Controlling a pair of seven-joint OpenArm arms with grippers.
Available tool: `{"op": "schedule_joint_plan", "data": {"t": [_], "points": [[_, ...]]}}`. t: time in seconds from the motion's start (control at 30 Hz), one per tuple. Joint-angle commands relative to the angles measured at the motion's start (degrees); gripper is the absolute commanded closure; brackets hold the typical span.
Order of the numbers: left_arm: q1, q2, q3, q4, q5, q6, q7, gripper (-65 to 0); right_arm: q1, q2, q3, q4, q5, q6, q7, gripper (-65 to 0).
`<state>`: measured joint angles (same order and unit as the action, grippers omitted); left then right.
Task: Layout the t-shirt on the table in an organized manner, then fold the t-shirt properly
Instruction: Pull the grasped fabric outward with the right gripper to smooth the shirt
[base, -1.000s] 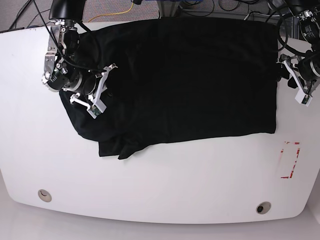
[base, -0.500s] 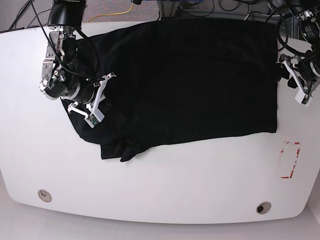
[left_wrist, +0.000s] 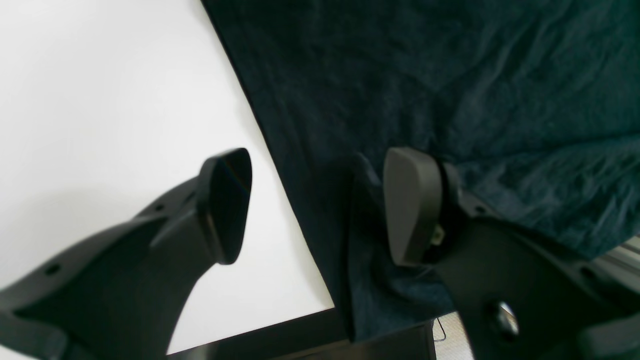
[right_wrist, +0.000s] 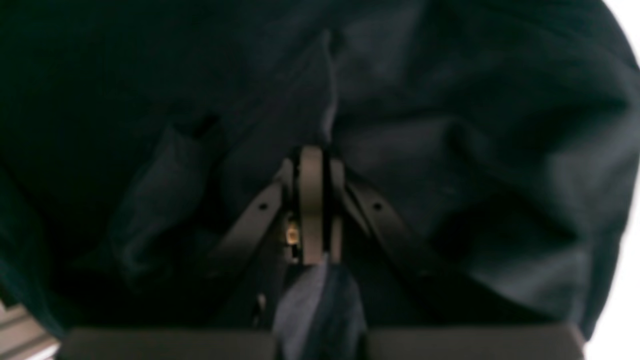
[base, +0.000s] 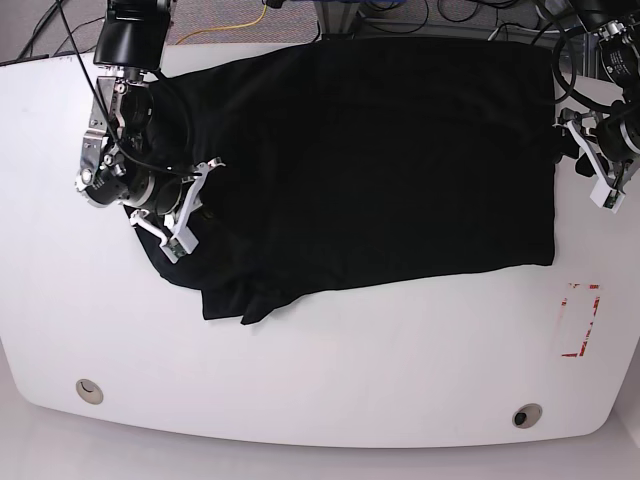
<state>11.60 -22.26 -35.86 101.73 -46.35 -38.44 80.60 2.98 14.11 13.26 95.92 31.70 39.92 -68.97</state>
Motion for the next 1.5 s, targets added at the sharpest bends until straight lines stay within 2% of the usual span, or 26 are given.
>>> {"op": "schedule_joint_plan", "data": {"t": [0.0, 0.33, 0.57, 0.7, 0.77, 0.8, 0.83, 0.87, 0.93, 0.97, 1.07, 1.17, 1.37, 1.47], "points": [[-0.4, -1.1, -0.5, 0.7, -0.8, -0.1, -0.6, -39.2, 1.3, 0.7, 1.6, 0.5, 0.7, 0.1, 1.4, 0.0], [-0.4, -1.1, -0.4, 0.7, -0.8, -0.1, -0.6, -39.2, 2.3, 1.0, 3.8, -0.3, 0.4, 0.1, 1.4, 0.0], [-0.4, -1.1, -0.4, 0.7, -0.8, -0.1, -0.6, -39.2, 2.3, 0.4, 7.4, -1.8, -4.3, 0.1, 4.3, 0.0], [-0.4, -1.1, -0.5, 0.7, -0.8, -0.1, -0.6, -39.2, 2.4, 0.4, 7.6, -4.2, -4.9, 0.1, 4.7, 0.0], [-0.4, -1.1, -0.5, 0.7, -0.8, -0.1, -0.6, -39.2, 2.4, 0.5, 7.6, -5.2, -5.4, 0.1, 4.7, -2.4], [-0.4, -1.1, -0.5, 0.7, -0.8, -0.1, -0.6, -39.2, 2.5, 0.5, 7.6, -5.6, -5.5, 0.1, 4.8, -5.1], [-0.4, -1.1, -0.5, 0.7, -0.8, -0.1, -0.6, -39.2, 2.5, 0.5, 7.6, -5.9, -5.5, 0.1, 4.8, -10.8], [-0.4, -1.1, -0.5, 0.7, -0.8, -0.1, -0.6, -39.2, 2.5, 0.5, 7.6, -5.9, -5.5, 0.1, 4.8, -13.0], [-0.4, -1.1, -0.5, 0.7, -0.8, -0.1, -0.6, -39.2, 2.4, 0.5, 7.7, -5.8, -5.5, 0.1, 4.8, -25.5], [-0.4, -1.1, -0.5, 0.7, -0.8, -0.1, -0.6, -39.2, 2.3, 0.5, 7.7, -5.8, -5.5, 0.1, 4.8, -29.6], [-0.4, -1.1, -0.3, 0.7, -0.8, -0.1, -0.6, -39.2, 2.2, 0.6, 7.7, -5.4, -5.0, 0.1, 4.7, -49.0], [-0.4, -1.1, -0.2, 0.7, -0.9, -0.1, -0.6, -39.2, 2.0, 0.7, 7.7, -2.2, -4.9, 0.1, 4.7, -64.4], [-0.7, -1.1, -0.1, 0.9, -1.3, -0.1, -0.6, -39.2, 1.0, 1.1, 8.1, 6.0, -5.0, 0.1, 4.6, -65.0], [-0.8, -1.0, -0.1, 1.2, -1.5, -0.2, -0.6, -39.2, -0.1, 1.1, 11.1, 10.5, -5.4, 0.1, 4.6, -65.0]]}}
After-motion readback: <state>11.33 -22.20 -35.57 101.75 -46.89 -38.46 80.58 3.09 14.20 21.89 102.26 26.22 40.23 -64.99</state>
